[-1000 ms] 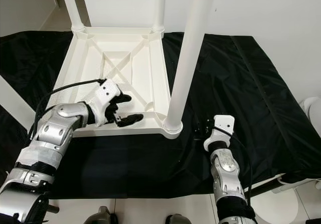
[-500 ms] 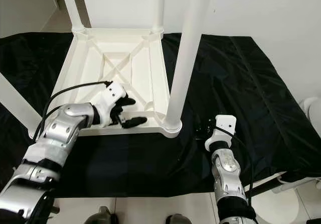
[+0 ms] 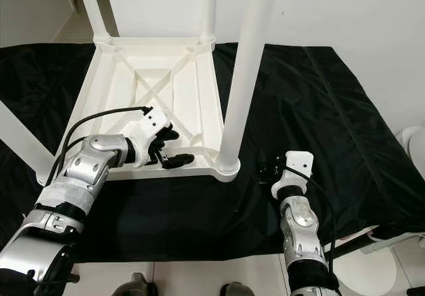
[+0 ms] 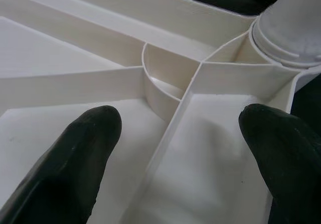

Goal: Building children table

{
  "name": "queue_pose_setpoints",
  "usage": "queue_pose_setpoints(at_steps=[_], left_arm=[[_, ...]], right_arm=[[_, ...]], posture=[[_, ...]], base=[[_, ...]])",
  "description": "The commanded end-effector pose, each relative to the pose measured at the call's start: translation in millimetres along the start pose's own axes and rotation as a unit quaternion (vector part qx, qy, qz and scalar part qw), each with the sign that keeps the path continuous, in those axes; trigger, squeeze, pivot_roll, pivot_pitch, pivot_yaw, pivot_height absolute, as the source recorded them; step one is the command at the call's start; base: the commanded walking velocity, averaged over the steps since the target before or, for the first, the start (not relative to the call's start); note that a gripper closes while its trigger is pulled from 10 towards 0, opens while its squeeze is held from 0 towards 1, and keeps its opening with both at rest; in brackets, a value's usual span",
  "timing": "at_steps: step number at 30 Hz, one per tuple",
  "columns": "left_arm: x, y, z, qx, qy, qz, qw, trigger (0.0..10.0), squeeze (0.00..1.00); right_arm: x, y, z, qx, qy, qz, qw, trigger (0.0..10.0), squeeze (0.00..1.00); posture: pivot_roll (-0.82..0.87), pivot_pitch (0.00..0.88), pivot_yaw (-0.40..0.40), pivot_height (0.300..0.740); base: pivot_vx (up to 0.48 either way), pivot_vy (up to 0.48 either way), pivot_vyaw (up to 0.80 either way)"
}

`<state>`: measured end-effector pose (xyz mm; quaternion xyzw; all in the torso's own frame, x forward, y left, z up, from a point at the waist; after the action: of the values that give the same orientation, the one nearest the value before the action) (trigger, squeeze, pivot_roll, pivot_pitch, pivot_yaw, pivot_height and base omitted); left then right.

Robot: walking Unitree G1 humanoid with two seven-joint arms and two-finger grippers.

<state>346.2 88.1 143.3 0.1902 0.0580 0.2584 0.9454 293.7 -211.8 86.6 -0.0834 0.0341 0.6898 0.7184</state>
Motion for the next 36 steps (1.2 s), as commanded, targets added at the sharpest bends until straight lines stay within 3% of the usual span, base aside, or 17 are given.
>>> queue_pose_setpoints(at_steps=[1,25,32,35,36], left_arm=[[18.5,-0.1,0,0.001,-0.006,0.133,0.991,10.0,0.00],[24.3,-10.2,-10,0.054,-0.035,0.166,0.984,10.0,0.00],[27.2,-11.8,-13,0.072,-0.025,0.176,0.981,10.0,0.00],[27.8,-12.3,-13,0.074,-0.023,0.179,0.981,9.7,0.00],[28.1,-12.8,-13,0.075,-0.023,0.178,0.981,7.4,0.00]], right_arm=[[-3.1,3.0,-3,0.008,-0.005,-0.009,1.000,10.0,0.00],[-3.9,1.0,-1,0.006,-0.005,-0.015,1.000,10.0,0.00],[-4.1,0.8,-1,0.006,-0.006,-0.018,1.000,10.0,0.00],[-3.6,0.9,-1,0.006,-0.006,-0.017,1.000,10.0,0.00],[-3.3,1.0,-1,0.006,-0.006,-0.018,1.000,10.0,0.00]], posture=[[0.00,0.028,0.024,0.740],[0.00,0.030,0.032,0.740],[0.00,0.035,0.035,0.740],[0.00,0.035,0.036,0.740],[-0.01,0.036,0.037,0.740]], base=[[0.000,0.000,0.00],[0.000,0.000,0.00],[0.000,0.000,0.00],[0.000,0.000,0.00],[0.000,0.000,0.00]])
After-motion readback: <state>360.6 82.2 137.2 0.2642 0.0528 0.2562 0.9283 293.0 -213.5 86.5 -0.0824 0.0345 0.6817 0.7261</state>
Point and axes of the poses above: a point about 5 cm out from each wrist's last joint towards the gripper, its own y axis pointing back from the gripper into the wrist, its own z axis along the axis of the wrist's last joint, x = y × z, the point moved 1 cm from there along -y, pointing out of the wrist towards the gripper, and after that the axes turned 9 degrees about y, right-handed, at the moved point
